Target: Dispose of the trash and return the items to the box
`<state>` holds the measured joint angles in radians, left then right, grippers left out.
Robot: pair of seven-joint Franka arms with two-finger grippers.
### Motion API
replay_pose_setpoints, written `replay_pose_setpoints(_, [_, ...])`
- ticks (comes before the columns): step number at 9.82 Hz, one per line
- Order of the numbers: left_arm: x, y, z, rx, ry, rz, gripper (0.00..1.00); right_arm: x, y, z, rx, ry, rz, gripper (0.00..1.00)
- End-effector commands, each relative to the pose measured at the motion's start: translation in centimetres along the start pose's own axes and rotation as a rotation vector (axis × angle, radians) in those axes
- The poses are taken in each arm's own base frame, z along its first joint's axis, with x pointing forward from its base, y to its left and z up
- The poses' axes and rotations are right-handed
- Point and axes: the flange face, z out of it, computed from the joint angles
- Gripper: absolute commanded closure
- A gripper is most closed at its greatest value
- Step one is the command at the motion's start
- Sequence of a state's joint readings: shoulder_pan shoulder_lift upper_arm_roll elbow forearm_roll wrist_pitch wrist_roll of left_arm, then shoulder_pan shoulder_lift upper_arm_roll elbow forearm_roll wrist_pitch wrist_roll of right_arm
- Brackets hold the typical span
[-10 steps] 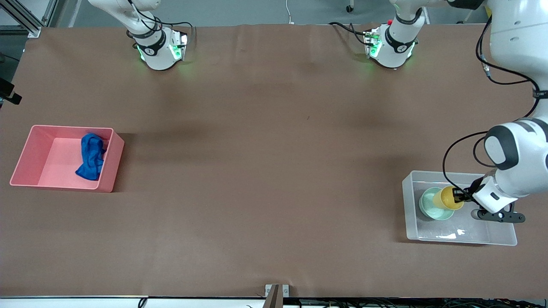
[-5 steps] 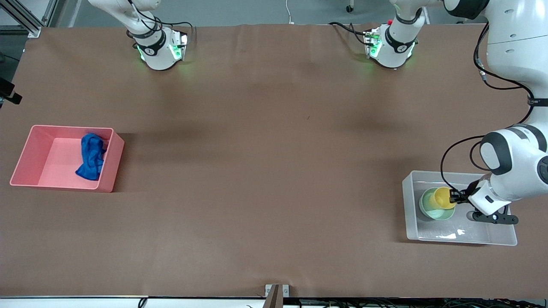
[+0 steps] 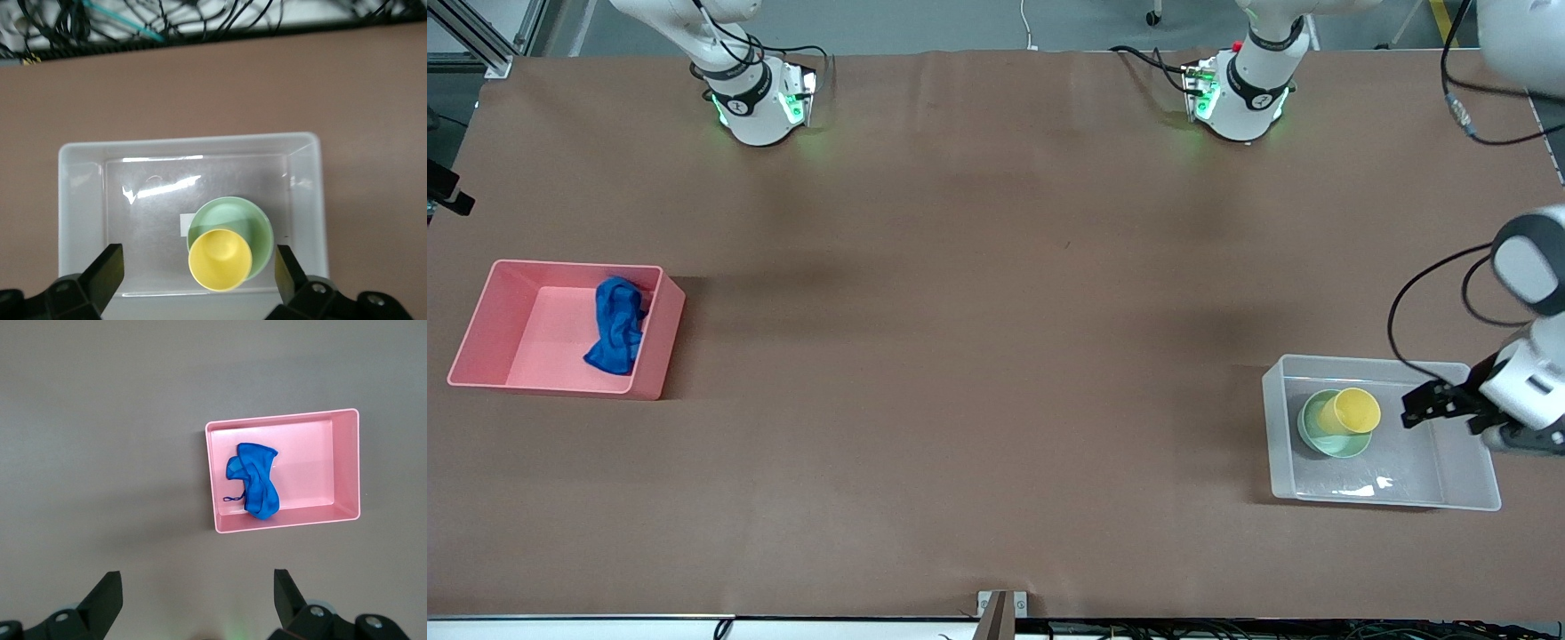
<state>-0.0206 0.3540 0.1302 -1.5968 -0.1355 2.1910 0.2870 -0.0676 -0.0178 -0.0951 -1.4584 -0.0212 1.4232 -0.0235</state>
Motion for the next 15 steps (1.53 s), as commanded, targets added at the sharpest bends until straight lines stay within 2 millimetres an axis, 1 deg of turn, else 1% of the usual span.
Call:
replay_pose_setpoints(1, [-2.6, 4.9, -4.7, -0.063, -0.101, -0.034, 0.00, -0.1, -0.1, -0.3, 0.012, -0.002, 0.003, 0.00])
replay_pose_setpoints(2, [-3.5, 7.1, -8.2, -0.056, -0.133, -0.033, 0.00, -0.1, -0.1, -0.3, 0.012, -0.002, 0.003, 0.00])
replay_pose_setpoints(3, [-4.7, 9.7, -11.3, 0.006, -0.184, -0.025, 0.00, -0.1, -0.1, -0.3, 0.012, -0.002, 0.003, 0.00])
replay_pose_setpoints(4, [-5.4, 11.5, -13.6, 0.040, -0.197, -0.008, 0.00, -0.1, -0.1, -0.3, 0.012, -0.002, 0.005, 0.00])
replay_pose_setpoints(5, [-5.8, 11.7, -16.6, 0.042, -0.205, -0.002, 0.00, -0.1, 0.0, -0.3, 0.012, -0.002, 0.006, 0.00])
replay_pose_setpoints(6, [-5.6, 12.0, -19.7, 0.040, -0.208, 0.001, 0.00, -0.1, 0.0, -0.3, 0.012, -0.002, 0.006, 0.00])
replay_pose_setpoints(7, [-5.5, 12.5, -22.0, 0.033, -0.217, 0.005, 0.00, -0.1, 0.0, -0.3, 0.012, -0.002, 0.006, 0.00])
replay_pose_setpoints(8, [-5.7, 12.8, -23.4, 0.031, -0.231, 0.002, 0.00, -0.1, 0.0, -0.3, 0.012, -0.002, 0.006, 0.00])
replay_pose_setpoints(9, [-6.3, 13.4, -23.9, 0.029, -0.255, 0.002, 0.00, -0.1, 0.0, -0.3, 0.012, -0.002, 0.006, 0.00])
replay_pose_setpoints(10, [-7.2, 12.9, -24.7, 0.027, -0.264, -0.024, 0.00, -0.1, 0.0, -0.3, 0.012, -0.002, 0.006, 0.00])
replay_pose_setpoints(11, [-7.6, 13.0, -24.3, 0.025, -0.276, -0.024, 0.00, -0.1, 0.0, -0.3, 0.012, -0.004, 0.006, 0.00])
replay_pose_setpoints(12, [-8.1, 12.7, -24.4, 0.025, -0.279, -0.029, 0.00, -0.1, 0.0, -0.3, 0.012, -0.004, 0.006, 0.00])
replay_pose_setpoints(15, [-8.1, 12.7, -23.5, 0.016, -0.293, -0.029, 0.00, -0.1, 0.1, -0.3, 0.012, -0.004, 0.008, 0.00])
